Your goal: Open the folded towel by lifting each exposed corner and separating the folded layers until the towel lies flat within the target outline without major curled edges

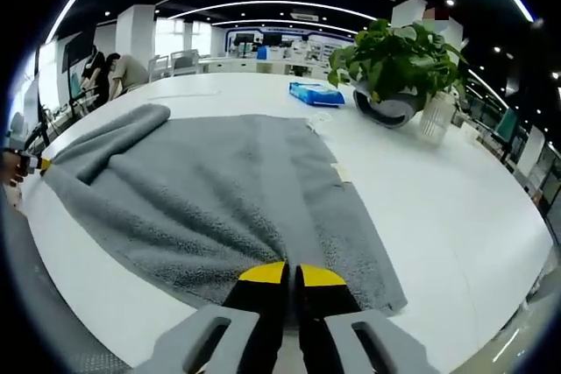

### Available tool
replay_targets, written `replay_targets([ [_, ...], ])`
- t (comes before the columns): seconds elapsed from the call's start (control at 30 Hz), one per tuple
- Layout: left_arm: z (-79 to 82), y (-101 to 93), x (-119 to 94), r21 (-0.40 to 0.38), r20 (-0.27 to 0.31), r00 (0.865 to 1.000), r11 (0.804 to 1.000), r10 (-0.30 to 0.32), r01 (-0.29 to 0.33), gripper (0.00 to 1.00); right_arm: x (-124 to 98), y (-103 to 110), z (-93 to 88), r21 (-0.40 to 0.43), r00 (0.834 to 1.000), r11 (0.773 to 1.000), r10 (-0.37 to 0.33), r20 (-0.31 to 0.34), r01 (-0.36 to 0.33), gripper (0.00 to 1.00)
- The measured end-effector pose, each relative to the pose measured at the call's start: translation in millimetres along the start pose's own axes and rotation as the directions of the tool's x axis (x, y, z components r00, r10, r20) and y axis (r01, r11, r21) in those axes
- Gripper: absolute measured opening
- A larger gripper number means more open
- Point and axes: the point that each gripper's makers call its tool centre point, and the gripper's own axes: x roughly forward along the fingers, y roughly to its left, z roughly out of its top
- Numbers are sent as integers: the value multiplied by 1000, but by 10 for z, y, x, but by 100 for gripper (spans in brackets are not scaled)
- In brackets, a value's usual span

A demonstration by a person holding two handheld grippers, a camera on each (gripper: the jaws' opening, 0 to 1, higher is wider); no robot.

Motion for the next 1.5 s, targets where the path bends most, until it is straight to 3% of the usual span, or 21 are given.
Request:
replay_targets([
  [0.23, -26, 29, -36, -46, -29, 999, 999, 15, -16, 12, -94, 7, -60, 30, 1000, 1000, -1, 2, 1, 2],
  [0.3, -13, -16, -38, -11, -38, 999, 1000, 5, -5, 9, -97, 16, -69, 33, 1000, 999, 8, 13, -8, 3],
  [0.33, 11, -32, -41, 18, -42, 999, 1000, 8, -7, 8, -105, 41, -74, 80, 1000, 997, 18, 10, -19, 4],
  [0.4, 101, -38, -49, 47, -10, 1000, 999, 22, -22, 8, -113, 37, -73, 132, 1000, 991, 16, -11, -15, 10],
  [0.47, 217, -61, -78, 38, 45, 999, 999, 21, -22, 9, -116, 24, 72, 140, 998, 990, 19, 54, -26, 20],
  [0.57, 422, -115, -103, 16, 139, 990, 1000, -5, 2, 9, -107, 40, 204, 130, 998, 991, 35, 59, -42, 22],
  [0.77, 636, -334, -43, 30, 179, 981, 997, -77, 73, 13, 78, 203, 569, 96, 992, 990, 98, 84, -106, 25],
  [0.83, 692, -509, 24, 42, 171, 975, 990, -141, 136, 13, 182, 324, 680, 47, 989, 990, 133, 71, -137, 26],
  [1.03, 824, -871, 212, 91, 149, 962, 972, -229, 217, 20, 511, 617, 899, -37, 979, 979, 202, 34, -201, 29],
  [1.17, 894, -1089, 351, 142, 126, 947, 950, -296, 278, 22, 682, 749, 905, -71, 973, 970, 231, -6, -231, 29],
  [1.37, 990, -1271, 526, 166, 111, 932, 931, -345, 325, 24, 806, 842, 866, -90, 964, 960, 262, -42, -265, 32],
  [1.5, 899, -1309, 669, 225, 50, 943, 924, -328, 309, 22, 855, 851, 772, -124, 963, 956, 256, -79, -265, 34],
])
